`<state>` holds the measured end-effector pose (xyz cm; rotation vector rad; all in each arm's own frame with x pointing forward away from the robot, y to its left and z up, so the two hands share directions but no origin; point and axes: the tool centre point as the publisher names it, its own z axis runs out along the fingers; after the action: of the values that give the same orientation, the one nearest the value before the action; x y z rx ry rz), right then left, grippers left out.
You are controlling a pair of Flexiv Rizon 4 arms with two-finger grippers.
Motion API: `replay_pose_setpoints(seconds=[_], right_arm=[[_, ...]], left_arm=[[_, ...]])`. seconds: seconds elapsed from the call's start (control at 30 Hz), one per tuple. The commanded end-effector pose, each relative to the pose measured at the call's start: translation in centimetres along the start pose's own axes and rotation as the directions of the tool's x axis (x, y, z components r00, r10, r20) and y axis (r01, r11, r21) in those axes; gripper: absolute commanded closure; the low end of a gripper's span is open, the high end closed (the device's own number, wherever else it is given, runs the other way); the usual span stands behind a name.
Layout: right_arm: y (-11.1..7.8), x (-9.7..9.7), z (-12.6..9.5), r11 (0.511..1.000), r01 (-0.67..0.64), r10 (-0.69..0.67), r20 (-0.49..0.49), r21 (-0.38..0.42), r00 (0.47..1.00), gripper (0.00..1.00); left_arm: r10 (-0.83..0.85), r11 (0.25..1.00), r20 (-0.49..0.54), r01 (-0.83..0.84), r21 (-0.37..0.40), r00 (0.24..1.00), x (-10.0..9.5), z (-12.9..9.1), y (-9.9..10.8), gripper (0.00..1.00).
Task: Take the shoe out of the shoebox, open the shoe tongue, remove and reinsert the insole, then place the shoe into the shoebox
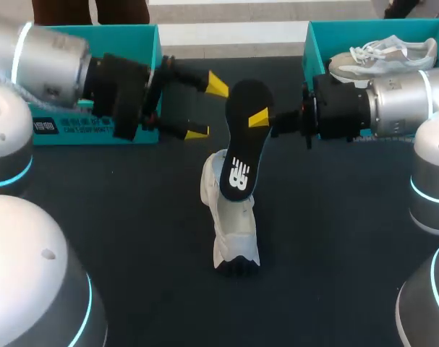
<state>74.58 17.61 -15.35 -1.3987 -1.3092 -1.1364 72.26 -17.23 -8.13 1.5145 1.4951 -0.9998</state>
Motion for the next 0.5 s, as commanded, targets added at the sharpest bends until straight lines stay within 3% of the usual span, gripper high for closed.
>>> replay_pose_setpoints(seconds=[0.03,0.47,0.5], right_arm=[[-0.03,-0.05,0.31,1.000,0.001,-0.001,-0.001,-0.003,1.000,1.00],[-0.03,-0.76,0.83,1.000,-0.011,0.011,-0.002,0.020,1.000,1.00],[-0.05,-0.80,0.86,1.000,-0.012,0.012,-0.002,0.020,1.000,1.00]], left_arm=[[0.034,0.996,-0.492,-0.070,-0.055,0.870,-1.39,0.26,0.01,0.00],[0.034,0.996,-0.492,-0.070,-0.055,0.870,-1.39,0.26,0.01,0.00],[-0.002,0.996,-0.546,-0.044,-0.072,0.838,-1.45,0.54,0.21,0.00]])
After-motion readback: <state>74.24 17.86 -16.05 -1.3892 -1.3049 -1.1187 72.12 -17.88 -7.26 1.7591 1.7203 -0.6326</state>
